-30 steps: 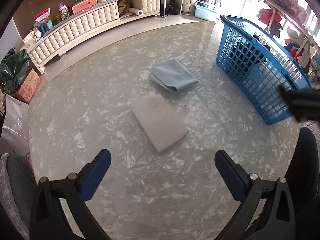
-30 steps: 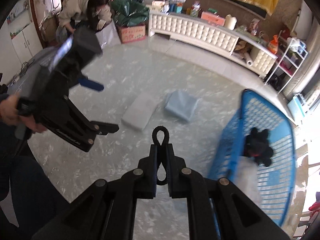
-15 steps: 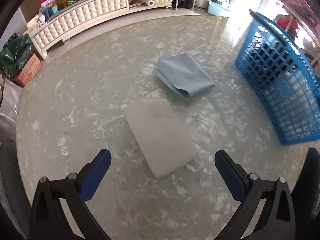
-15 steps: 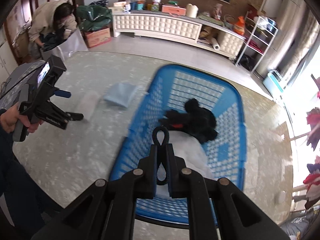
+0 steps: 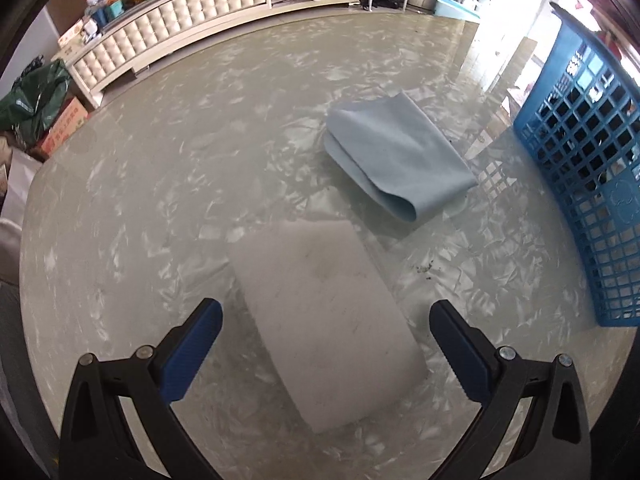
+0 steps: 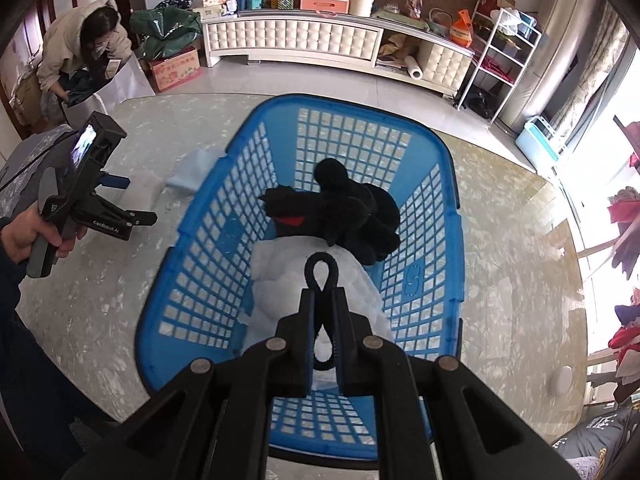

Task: Organize soft objects
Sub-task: 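Drop the black ring into the basket with the right tool while the left grasps the foam pad, then carry the white foam pad over the basket and release it with the left tool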

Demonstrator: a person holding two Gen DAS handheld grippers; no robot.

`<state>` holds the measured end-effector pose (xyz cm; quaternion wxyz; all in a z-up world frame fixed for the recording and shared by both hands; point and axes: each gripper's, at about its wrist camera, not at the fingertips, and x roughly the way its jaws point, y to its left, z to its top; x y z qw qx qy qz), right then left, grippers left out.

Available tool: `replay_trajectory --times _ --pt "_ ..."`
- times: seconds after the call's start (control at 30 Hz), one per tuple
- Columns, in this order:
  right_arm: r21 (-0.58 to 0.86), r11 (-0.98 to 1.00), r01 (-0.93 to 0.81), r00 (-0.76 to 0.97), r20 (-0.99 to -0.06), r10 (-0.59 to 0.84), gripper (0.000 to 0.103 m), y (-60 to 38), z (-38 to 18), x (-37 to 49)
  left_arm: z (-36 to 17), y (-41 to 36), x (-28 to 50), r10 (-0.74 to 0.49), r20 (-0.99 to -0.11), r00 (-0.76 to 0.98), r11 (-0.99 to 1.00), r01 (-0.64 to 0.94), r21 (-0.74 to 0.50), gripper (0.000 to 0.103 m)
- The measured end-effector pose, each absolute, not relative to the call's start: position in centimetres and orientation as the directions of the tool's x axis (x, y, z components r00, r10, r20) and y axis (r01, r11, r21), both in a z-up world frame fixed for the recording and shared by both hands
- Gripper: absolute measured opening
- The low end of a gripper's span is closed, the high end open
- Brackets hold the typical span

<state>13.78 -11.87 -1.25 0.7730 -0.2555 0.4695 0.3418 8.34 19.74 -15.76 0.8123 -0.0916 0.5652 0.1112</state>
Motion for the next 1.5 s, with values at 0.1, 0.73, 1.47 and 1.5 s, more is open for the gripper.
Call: replay_trajectory --times 0.1,0.73,1.47,1.5 --pt "-0.057 0.647 -0.761 0.309 -0.908 0.284 0.007 -12.0 -1.6 14.5 -16.0 19.4 9.1 0.089 -0.939 0.331 0.965 -0.263 -0.001 0.095" --pt "-0.038 0.677 -0.735 0.219 -0.958 0.185 0.017 -10.4 -6.1 17.8 -13.4 15.6 8.3 0.072 -0.938 0.339 0.992 -0.122 0.032 0.054" --pt "-0.115 0.674 -0.730 0.355 -0.906 0.231 0.099 -13.0 -0.7 13.4 -5.1 10.6 3.6 0.050 -0.905 0.423 0.995 -0.098 0.009 0.054" --pt "-0.135 0.680 -0.720 0.372 -0.903 0.214 0.099 -13.4 -0.6 13.3 -4.8 10.3 3.5 0.051 -0.904 0.425 0.995 -0.101 0.008 0.054"
